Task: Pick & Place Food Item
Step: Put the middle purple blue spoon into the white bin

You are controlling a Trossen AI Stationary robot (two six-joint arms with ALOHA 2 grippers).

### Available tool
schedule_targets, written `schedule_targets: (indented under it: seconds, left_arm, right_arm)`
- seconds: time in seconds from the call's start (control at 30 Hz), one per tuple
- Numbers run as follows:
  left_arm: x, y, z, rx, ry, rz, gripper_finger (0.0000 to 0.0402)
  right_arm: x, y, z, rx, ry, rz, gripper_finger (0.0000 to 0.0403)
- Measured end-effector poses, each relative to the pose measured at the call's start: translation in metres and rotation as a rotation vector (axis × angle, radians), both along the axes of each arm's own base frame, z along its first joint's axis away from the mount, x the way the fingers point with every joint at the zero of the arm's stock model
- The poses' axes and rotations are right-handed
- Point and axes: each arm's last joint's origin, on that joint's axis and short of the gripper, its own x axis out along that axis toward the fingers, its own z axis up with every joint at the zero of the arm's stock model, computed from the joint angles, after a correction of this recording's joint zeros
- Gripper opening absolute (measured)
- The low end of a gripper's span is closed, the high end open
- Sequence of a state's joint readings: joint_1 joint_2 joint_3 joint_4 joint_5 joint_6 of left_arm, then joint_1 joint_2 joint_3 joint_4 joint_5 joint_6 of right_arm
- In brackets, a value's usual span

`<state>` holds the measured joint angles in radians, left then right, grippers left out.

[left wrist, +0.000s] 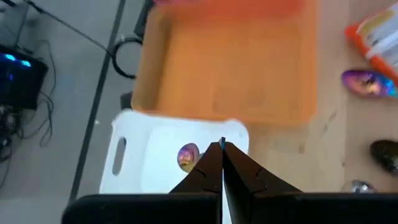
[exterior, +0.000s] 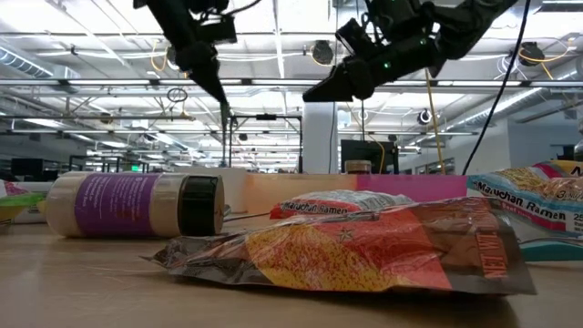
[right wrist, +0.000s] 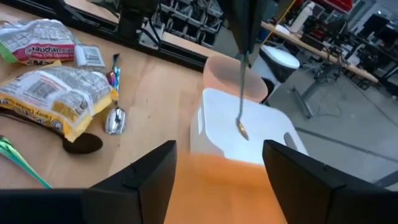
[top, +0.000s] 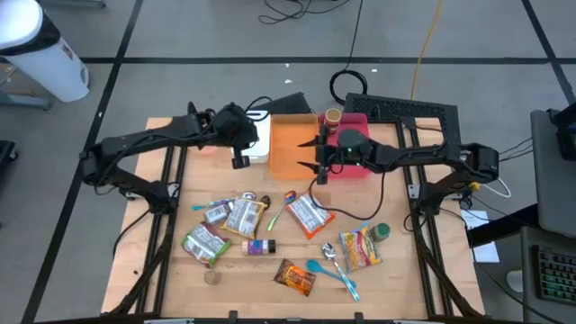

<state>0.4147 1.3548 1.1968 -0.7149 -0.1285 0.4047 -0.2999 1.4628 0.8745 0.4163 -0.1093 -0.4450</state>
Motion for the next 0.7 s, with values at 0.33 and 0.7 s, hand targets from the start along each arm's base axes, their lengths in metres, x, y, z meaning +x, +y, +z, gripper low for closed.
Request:
schedule_targets:
  seconds: [0.33,0.7]
  left_arm:
    - [0.002,0.016,-0.029,-0.045,-0.032,-0.048,0.0000]
    - [0.023,0.024,-0.053,-0.107,-0.031,-0.093,0.0000]
  right_arm:
    - [-0.008,0.002,-0.018,0.043,-0.020,-0.014,0.0238]
    - [-0.009,0.003,-0.019,0.056,-0.022,-0.018,0.0236]
